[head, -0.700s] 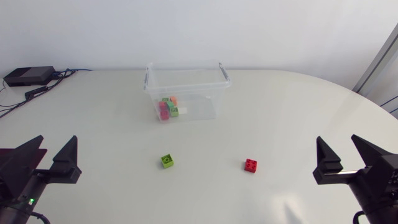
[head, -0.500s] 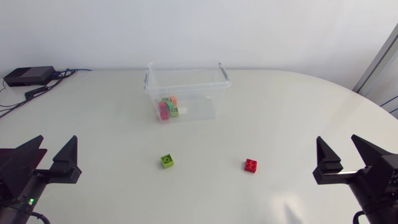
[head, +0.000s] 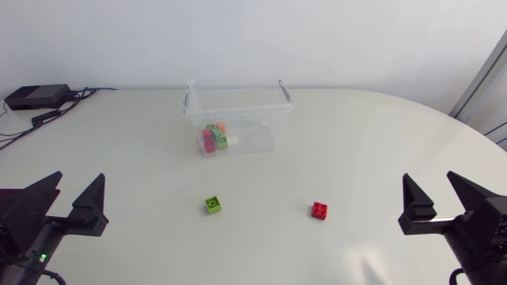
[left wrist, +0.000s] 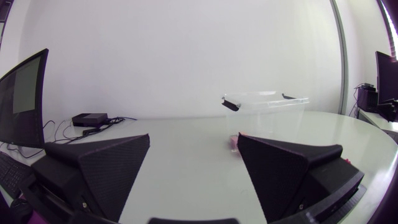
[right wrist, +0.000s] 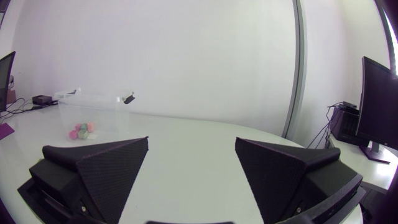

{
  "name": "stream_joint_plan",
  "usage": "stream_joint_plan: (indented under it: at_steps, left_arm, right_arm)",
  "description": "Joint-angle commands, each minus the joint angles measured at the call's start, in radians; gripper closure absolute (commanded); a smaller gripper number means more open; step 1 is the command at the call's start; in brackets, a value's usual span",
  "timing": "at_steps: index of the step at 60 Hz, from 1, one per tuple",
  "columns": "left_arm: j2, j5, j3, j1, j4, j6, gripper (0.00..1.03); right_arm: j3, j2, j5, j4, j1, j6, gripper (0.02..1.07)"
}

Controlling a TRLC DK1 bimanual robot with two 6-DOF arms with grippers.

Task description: Place the duplo bricks in the container

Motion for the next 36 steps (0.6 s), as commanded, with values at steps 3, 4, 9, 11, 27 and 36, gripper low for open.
stream_joint_plan:
  at_steps: [3,4,9,11,27,36]
  left_arm:
    - [-0.015,0.002,-0.017,-0.012,0.008,-0.018,0.05]
    - [-0.015,0.002,-0.020,-0.019,0.049,-0.019,0.05]
    - [-0.015,-0.005,-0.005,-0.016,0.112,-0.018,0.05]
    - [-0.014,-0.006,0.030,-0.015,0.108,-0.013,0.05]
    - [0.322,-0.006,0.371,-0.054,-0.003,-0.041,0.06]
    - [0.620,-0.006,0.539,-0.110,-0.050,-0.036,0.06]
  right_arm:
    - [-0.018,-0.011,0.001,0.001,0.010,0.020,0.06]
    - [-0.014,-0.011,0.001,0.002,0.010,0.020,0.06]
    - [0.020,-0.009,0.001,-0.001,0.009,0.020,0.06]
    - [0.048,-0.006,0.001,-0.002,0.009,0.020,0.06]
    - [0.330,0.334,-0.013,-0.033,0.029,0.021,0.06]
    - [0.467,0.563,-0.037,-0.065,0.036,0.032,0.06]
